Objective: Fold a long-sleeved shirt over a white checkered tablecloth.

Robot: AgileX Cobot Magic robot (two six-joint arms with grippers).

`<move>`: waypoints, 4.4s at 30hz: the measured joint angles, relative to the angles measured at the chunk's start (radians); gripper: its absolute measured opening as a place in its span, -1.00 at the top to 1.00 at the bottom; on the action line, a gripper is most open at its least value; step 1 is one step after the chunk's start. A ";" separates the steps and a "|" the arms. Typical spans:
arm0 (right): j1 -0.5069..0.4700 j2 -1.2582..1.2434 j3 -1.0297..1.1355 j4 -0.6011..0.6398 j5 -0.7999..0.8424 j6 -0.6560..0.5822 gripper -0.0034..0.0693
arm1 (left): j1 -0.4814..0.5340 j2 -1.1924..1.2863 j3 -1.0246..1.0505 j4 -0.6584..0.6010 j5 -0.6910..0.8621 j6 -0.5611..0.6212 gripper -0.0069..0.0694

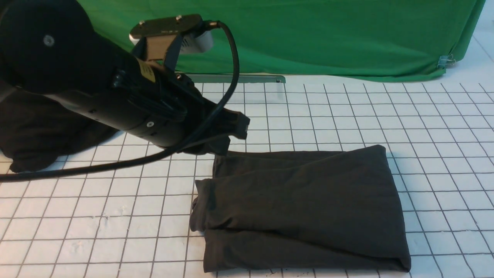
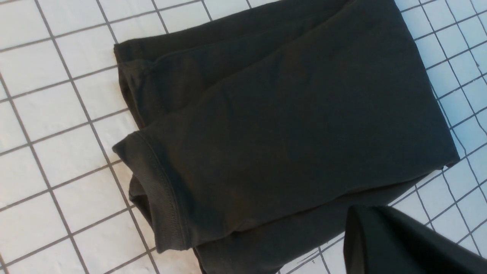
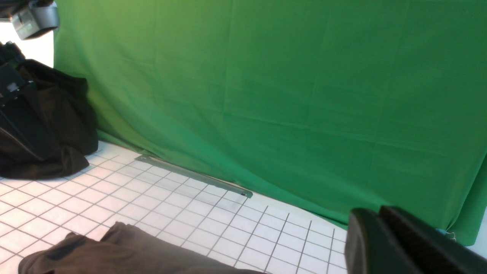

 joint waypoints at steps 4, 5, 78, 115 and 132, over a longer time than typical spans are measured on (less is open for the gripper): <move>0.000 0.000 0.000 0.000 0.000 -0.002 0.79 | 0.000 0.000 0.000 0.000 0.000 0.007 0.81; 0.000 0.000 0.000 0.000 0.000 -0.002 0.79 | 0.000 0.000 0.000 0.000 0.000 0.013 0.81; -0.370 -0.098 0.490 -0.028 -0.142 0.011 0.35 | 0.000 -0.825 0.165 0.045 0.192 0.094 0.81; -0.370 -0.098 0.490 -0.028 -0.143 0.011 0.25 | 0.000 -1.209 0.932 0.094 -0.875 0.053 0.81; -0.370 -0.098 0.490 -0.029 -0.143 0.011 0.24 | 0.163 -1.209 1.008 0.132 -0.808 0.219 0.81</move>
